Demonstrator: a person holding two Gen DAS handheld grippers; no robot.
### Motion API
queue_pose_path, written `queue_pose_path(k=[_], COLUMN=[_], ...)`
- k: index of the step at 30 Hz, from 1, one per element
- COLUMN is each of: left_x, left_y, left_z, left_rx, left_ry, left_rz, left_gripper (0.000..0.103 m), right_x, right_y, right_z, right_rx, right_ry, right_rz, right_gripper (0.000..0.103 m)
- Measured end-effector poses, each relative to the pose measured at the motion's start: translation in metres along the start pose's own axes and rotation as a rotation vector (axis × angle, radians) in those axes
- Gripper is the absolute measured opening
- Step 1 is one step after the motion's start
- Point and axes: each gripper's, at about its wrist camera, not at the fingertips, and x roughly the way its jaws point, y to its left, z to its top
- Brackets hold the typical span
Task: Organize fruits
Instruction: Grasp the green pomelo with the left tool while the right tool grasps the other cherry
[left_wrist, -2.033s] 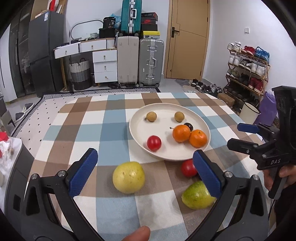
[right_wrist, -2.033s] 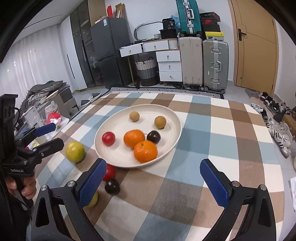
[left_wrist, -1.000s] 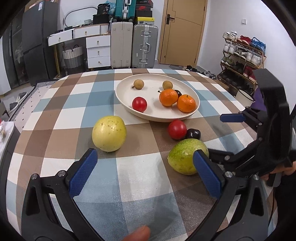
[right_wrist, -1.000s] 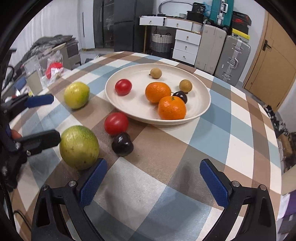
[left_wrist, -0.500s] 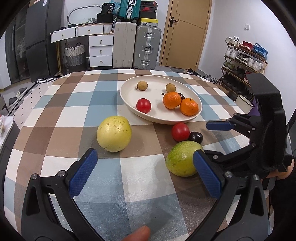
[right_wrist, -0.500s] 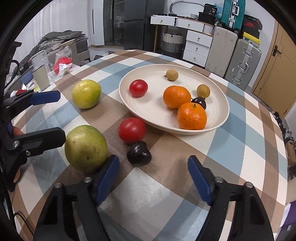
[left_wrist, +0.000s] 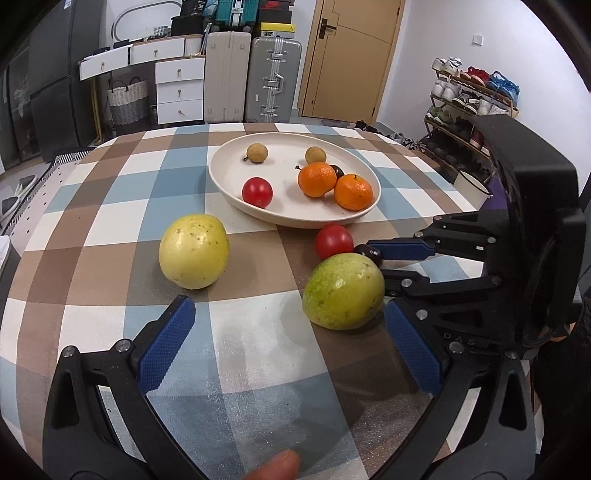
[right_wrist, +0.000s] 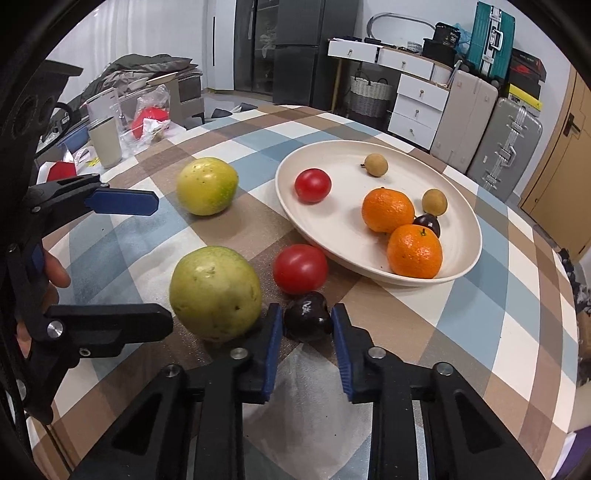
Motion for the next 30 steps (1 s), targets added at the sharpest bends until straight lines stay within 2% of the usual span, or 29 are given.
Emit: queue_pose_path(k=[6, 11, 21, 30], left_x=[0.004, 0.008, 0.018, 0.035], left_y=[0.0, -0.003, -0.025, -0.05], left_z=[-0.001, -0.001, -0.001, 0.001], left_rx=[0.0, 0.0, 0.027, 0.089], left_ry=[0.021, 0.037, 0.065, 0.113], left_rz=[-0.004, -0.011, -0.032, 0.046], left_gripper=[0.103, 0.103, 0.103, 0.103], right_x=[-0.007, -0.017, -0.035, -0.035], right_y=[-0.002, -0.019, -0.041, -0.042], right_z=[-0.006, -0.016, -0.021, -0.023], right_rx=[0.017, 0.069, 0.138, 0.147], right_ry=[-0.006, -0.018, -0.069, -0.064], right_rz=[0.003, -0.009, -0.03, -0.019], right_gripper=[0.026, 0.026, 0.026, 0.026])
